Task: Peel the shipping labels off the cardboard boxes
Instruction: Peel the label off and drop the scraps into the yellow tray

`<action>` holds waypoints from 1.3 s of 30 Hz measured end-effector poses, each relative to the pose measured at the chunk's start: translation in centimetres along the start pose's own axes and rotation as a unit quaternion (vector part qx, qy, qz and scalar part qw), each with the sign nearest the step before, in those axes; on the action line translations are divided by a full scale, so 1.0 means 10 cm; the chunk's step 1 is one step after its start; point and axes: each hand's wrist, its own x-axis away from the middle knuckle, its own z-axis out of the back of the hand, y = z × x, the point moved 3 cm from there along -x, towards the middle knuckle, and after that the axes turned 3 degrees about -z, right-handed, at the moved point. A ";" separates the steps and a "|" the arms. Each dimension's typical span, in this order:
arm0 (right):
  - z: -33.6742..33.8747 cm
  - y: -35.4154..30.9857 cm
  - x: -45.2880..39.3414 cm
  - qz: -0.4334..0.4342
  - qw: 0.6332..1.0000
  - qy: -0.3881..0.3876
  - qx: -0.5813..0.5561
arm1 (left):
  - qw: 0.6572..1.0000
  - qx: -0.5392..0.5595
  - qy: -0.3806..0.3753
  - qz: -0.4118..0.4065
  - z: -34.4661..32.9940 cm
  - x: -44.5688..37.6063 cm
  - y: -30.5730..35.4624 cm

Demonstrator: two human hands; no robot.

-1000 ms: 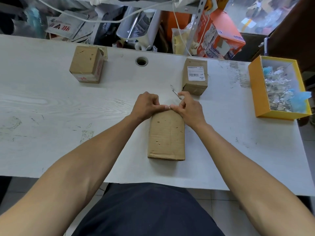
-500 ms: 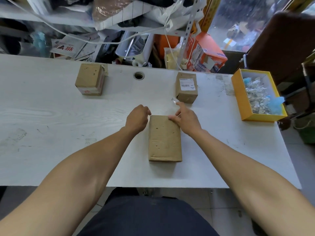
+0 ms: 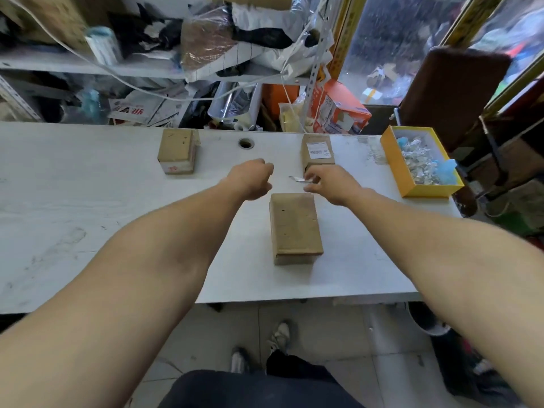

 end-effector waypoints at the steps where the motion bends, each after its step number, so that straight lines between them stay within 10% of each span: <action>1: 0.06 -0.06 0.03 0.002 1.000 -0.015 -0.018 | 1.000 0.006 0.003 -0.003 0.06 0.01 0.07; 8: 0.36 -0.22 0.12 -0.001 0.997 -0.059 -0.050 | 0.974 0.224 -0.013 0.025 0.14 0.07 0.45; 21: 0.30 -0.06 0.36 0.047 0.983 -0.123 -0.128 | 0.978 0.189 -0.083 -0.018 0.04 0.24 0.66; 39: 0.12 0.13 0.42 0.084 0.994 -0.006 -0.066 | 0.973 0.207 0.084 0.066 0.07 0.32 0.71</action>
